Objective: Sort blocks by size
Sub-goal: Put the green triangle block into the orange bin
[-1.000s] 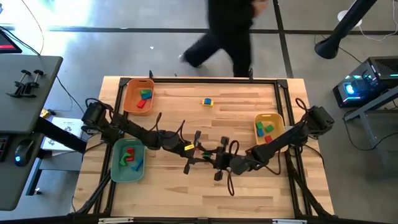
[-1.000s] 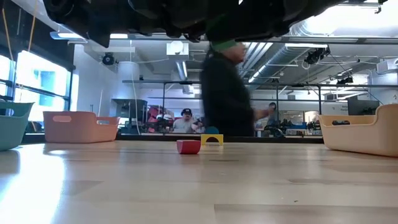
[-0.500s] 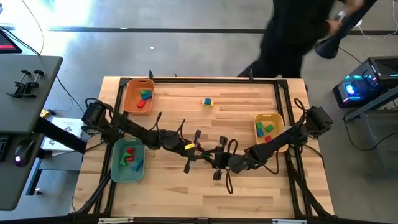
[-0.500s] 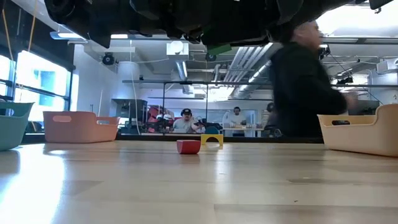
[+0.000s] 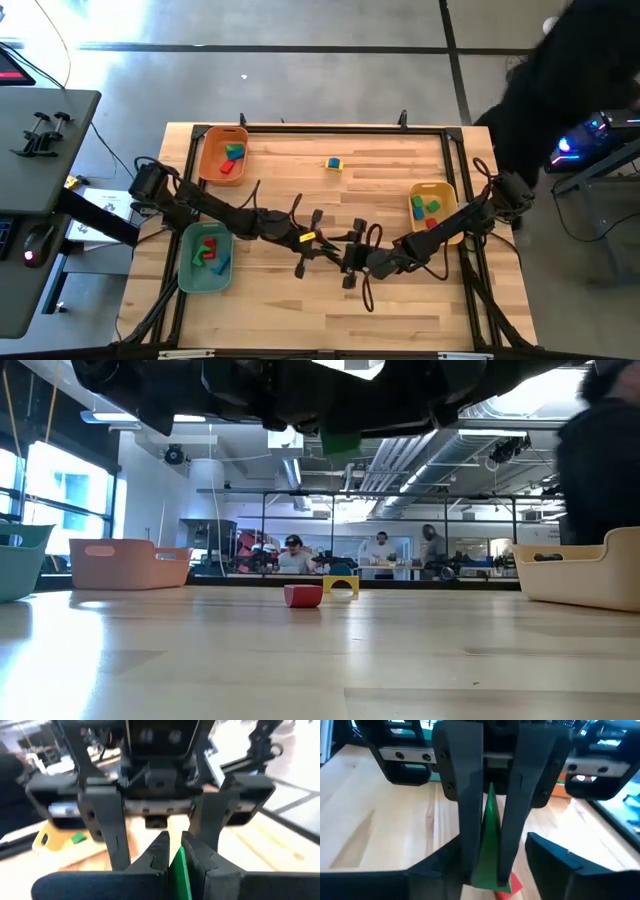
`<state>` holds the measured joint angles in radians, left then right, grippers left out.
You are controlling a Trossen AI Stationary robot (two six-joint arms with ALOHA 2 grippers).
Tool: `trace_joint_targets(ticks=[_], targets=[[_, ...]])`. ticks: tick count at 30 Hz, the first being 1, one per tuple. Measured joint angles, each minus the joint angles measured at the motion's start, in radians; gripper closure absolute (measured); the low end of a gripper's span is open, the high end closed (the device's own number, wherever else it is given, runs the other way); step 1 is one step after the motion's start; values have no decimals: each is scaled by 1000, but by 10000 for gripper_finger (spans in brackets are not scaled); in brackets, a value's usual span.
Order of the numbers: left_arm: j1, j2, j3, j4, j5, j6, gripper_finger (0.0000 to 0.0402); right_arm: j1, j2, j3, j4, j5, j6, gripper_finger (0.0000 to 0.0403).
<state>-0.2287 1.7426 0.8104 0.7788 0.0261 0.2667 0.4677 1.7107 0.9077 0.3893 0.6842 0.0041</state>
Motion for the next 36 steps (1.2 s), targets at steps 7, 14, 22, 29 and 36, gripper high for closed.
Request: trace_joint_targets(ticks=[7, 14, 22, 29, 36], targets=[[-2, -69, 0, -162, -66, 7, 383, 36, -43, 1, -121, 127, 7, 189], [-5, -231, -2, -469, -351, -6, 383, 96, -131, 1, -300, 237, 110, 188], [167, -467, -2, -1038, -738, -280, 383, 116, -146, 1, -326, 236, 128, 188], [619, -565, -2, -1386, -606, -524, 383, 116, -146, 0, -344, 224, 137, 188], [969, -508, -2, -1416, -445, -477, 383, 116, -146, 0, -349, 223, 138, 188]])
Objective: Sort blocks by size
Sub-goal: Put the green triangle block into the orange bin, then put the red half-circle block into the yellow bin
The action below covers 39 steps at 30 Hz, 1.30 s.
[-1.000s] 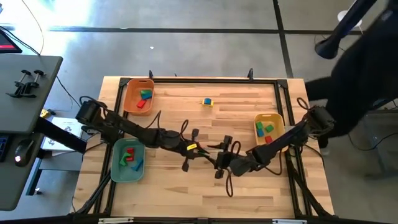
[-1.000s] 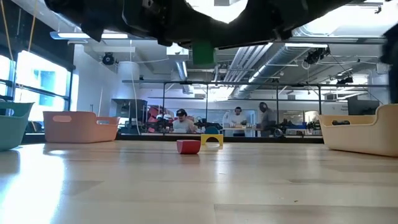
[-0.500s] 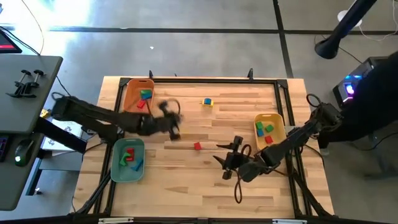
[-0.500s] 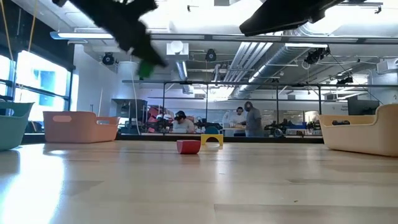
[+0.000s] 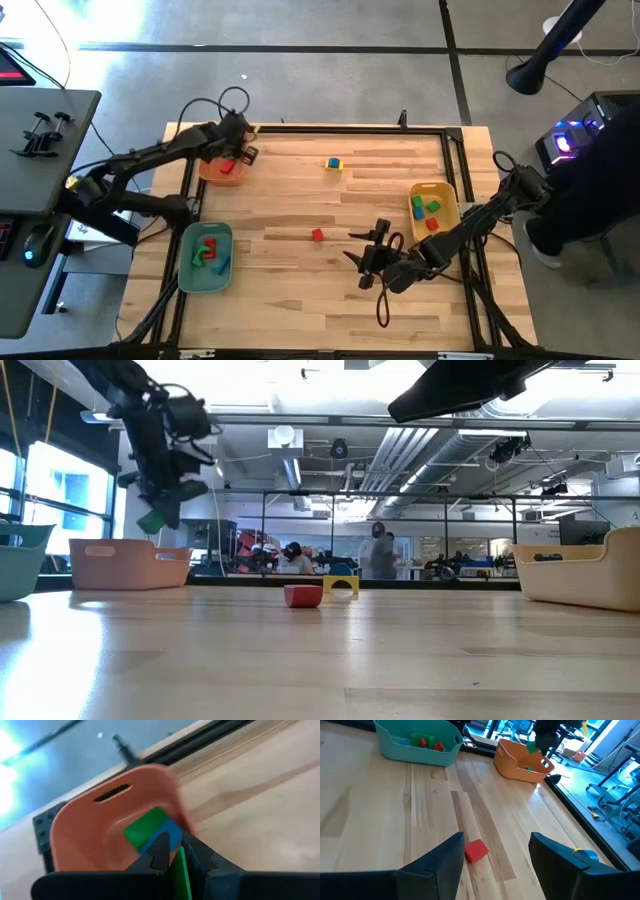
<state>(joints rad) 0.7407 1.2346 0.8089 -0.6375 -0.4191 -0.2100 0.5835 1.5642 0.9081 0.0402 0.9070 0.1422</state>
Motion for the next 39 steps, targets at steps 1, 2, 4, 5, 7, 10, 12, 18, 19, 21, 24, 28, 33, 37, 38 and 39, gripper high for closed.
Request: trace_joint_targets(ticks=[1, 2, 4, 5, 7, 10, 12, 18, 19, 21, 24, 28, 33, 37, 38, 39], targets=[[30, 13, 0, -1, 7, 10, 383, 0, 0, 0, 0, 0, 2, 188], [54, 27, 0, -1, 8, 18, 382, 0, 0, 0, -3, 0, 9, 188], [92, 54, 0, -1, 7, 28, 380, 0, 0, 0, -11, -1, 19, 188], [106, 67, 0, 0, 7, 29, 378, 0, 0, 0, -14, -1, 25, 188], [127, 93, 0, 5, 7, 29, 372, 0, 0, 0, -24, -1, 42, 188], [139, 128, 0, 15, 8, 50, 354, 0, 0, 0, -30, -1, 63, 188], [145, 145, 0, 20, 9, 58, 336, 0, 0, 0, -35, -2, 75, 188], [168, 154, 0, 29, 12, 106, 262, 0, 0, 0, -53, -6, 112, 188], [173, 146, 0, 29, 11, 114, 250, 0, 0, 0, -56, -6, 115, 188], [178, 118, 0, 28, 12, 130, 229, 0, 1, 0, -59, -6, 115, 188], [171, 56, 0, 20, 64, 142, 209, -7, 1, 0, -62, -7, 116, 188], [121, -43, 0, 47, 305, 141, 201, -33, 1, 0, -67, -60, 123, 188], [-48, -148, -58, 195, 523, 142, 207, -65, 1, 0, -67, -150, 123, 188], [-227, -187, -167, 429, 534, 108, 214, -86, 1, 0, -64, -175, 123, 188], [-268, -189, -197, 489, 534, 83, 215, -93, 2, 0, -59, -184, 122, 188], [-310, -188, -225, 552, 534, 45, 215, -102, 2, -1, -56, -187, 122, 188]])
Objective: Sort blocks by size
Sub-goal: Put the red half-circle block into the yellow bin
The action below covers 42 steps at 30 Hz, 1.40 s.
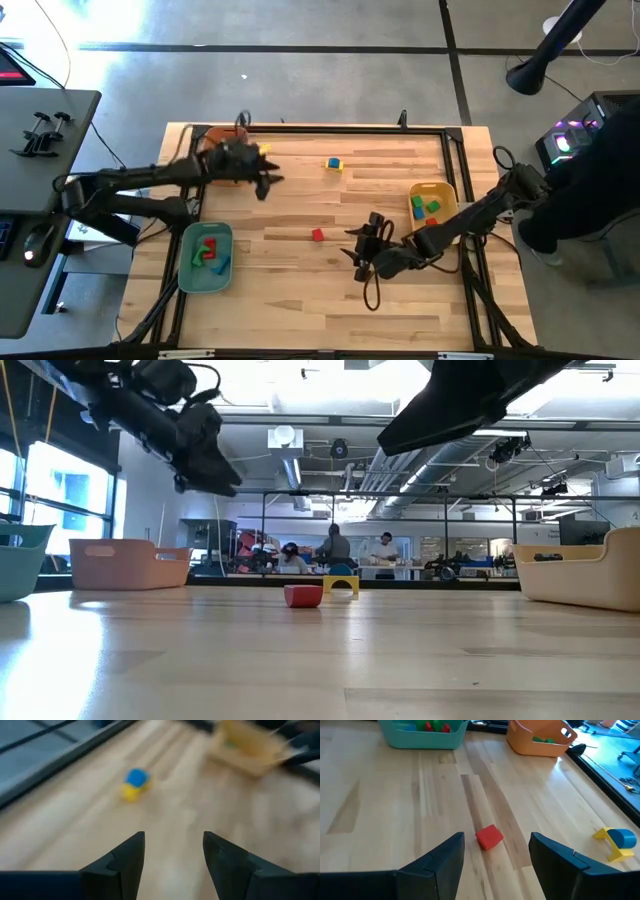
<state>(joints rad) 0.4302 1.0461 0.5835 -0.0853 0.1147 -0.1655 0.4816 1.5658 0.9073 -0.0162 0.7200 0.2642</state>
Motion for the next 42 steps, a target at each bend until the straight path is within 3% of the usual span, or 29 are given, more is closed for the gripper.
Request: trace_joint_targets(ticks=[4, 10, 17, 23, 31, 42], targets=[[-172, 12, -111, 316, -16, -117, 216, -46, 9, -3, 11, -34, -29, 188], [-360, 60, -194, 618, -159, -78, 216, -145, 77, -79, 270, -288, -179, 188], [-453, 123, -194, 667, -302, -4, 216, -275, 188, -93, 466, -516, -231, 188], [-451, 166, -193, 695, -311, 2, 216, -337, 326, -87, 603, -646, -303, 188], [-451, 180, -193, 698, -335, 2, 216, -362, 452, -9, 610, -653, -426, 188], [-450, 180, -193, 697, -335, 2, 216, -384, 460, 5, 494, -662, -403, 197]])
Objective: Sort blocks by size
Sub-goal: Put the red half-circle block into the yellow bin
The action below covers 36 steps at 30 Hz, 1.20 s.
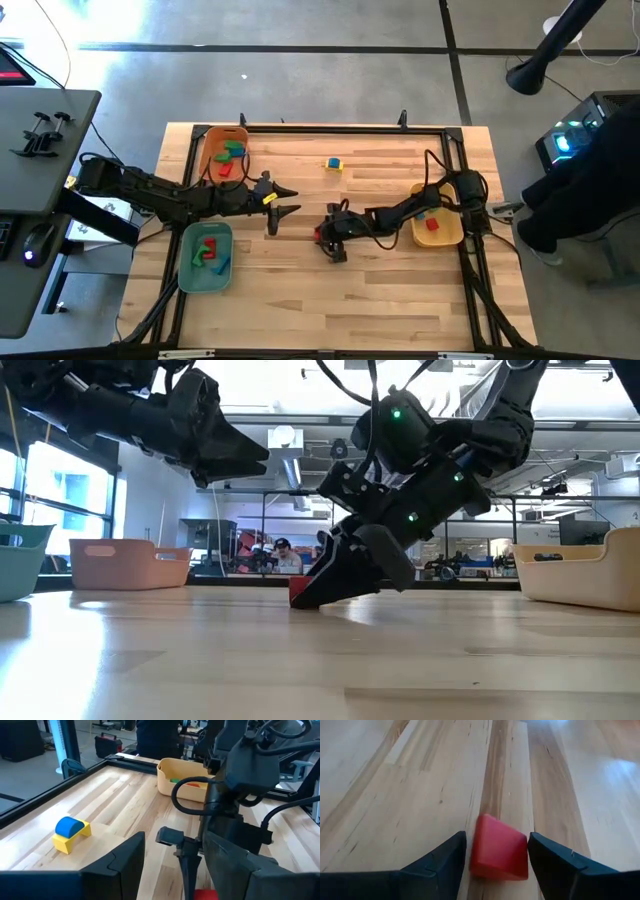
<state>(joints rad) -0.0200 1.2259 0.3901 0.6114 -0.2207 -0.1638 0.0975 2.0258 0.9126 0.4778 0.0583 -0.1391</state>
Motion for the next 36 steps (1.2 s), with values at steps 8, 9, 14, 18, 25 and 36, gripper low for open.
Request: trace_joint_targets(ticks=[8, 9, 14, 18, 25, 36], targets=[[0, 0, 0, -1, 0, 0, 216, 0, 0, 0, -6, -22, 81, 240], [0, 0, 0, -1, 0, 0, 216, -1, 0, 0, -7, -42, 91, 240], [0, 0, 0, -2, 0, 0, 216, 10, -24, 0, -51, -78, 140, 240], [0, 0, 1, -6, 0, 0, 216, 43, -124, -3, -188, -51, 142, 240], [0, 0, 1, -12, 0, -1, 216, 165, -433, -2, -600, 132, 237, 240], [0, 0, 1, -12, 0, -8, 216, 335, -763, -20, -1536, 437, 1054, 240]])
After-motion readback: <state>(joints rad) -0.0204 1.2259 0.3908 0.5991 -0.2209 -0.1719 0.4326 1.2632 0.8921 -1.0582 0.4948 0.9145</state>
